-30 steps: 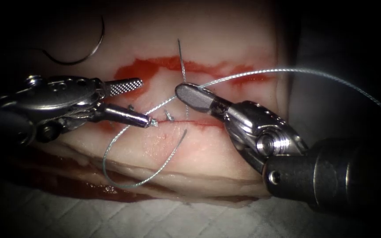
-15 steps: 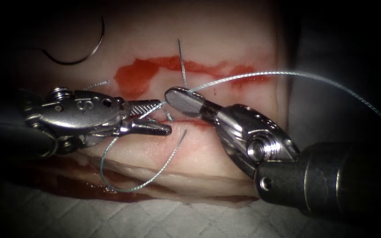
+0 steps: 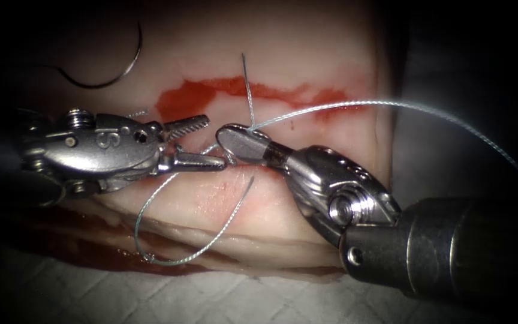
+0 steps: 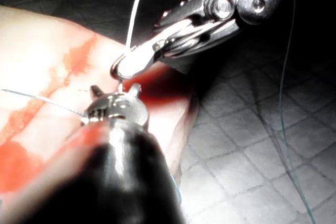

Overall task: Wound Closure
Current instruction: Readjust to grab the thread at a further point

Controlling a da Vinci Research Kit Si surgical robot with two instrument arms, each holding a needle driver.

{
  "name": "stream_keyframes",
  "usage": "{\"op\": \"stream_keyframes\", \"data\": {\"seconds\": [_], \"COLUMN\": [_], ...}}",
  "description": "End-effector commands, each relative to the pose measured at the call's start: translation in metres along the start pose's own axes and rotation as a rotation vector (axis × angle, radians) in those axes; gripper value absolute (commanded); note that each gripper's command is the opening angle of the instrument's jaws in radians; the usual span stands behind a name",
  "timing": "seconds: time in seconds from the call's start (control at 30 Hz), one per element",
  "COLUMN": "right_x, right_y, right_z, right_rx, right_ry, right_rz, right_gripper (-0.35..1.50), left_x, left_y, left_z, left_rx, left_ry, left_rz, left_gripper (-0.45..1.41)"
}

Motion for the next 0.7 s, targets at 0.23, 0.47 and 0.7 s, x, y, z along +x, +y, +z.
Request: {"op": "stream_keyframes", "data": {"seconds": [0.23, 0.47, 0.7], "right_x": [0.0003, 0.0002, 0.0004], "right_y": [0.0002, 0.0001, 0.0002], "right_z": [0.0011, 0.0010, 0.0011], "right_rx": [0.004, 0.005, 0.007], "right_ry": [0.010, 0.013, 0.018], "right_rz": [-0.017, -0.023, -0.024], "right_gripper": [-0.35, -0.35, -0.35], "left_x": [-0.0006, -0.0020, -0.0024], "left_y": [-0.0005, -0.0012, -0.0010], "left_z": [0.0004, -0.0007, -0.0011], "left_rx": [-0.011, 0.030, 0.028], "left_ry": [0.006, 0.013, 0.015], "left_rz": [0.031, 0.068, 0.075], "left_gripper": [0.36, 0.56, 0.69]}}
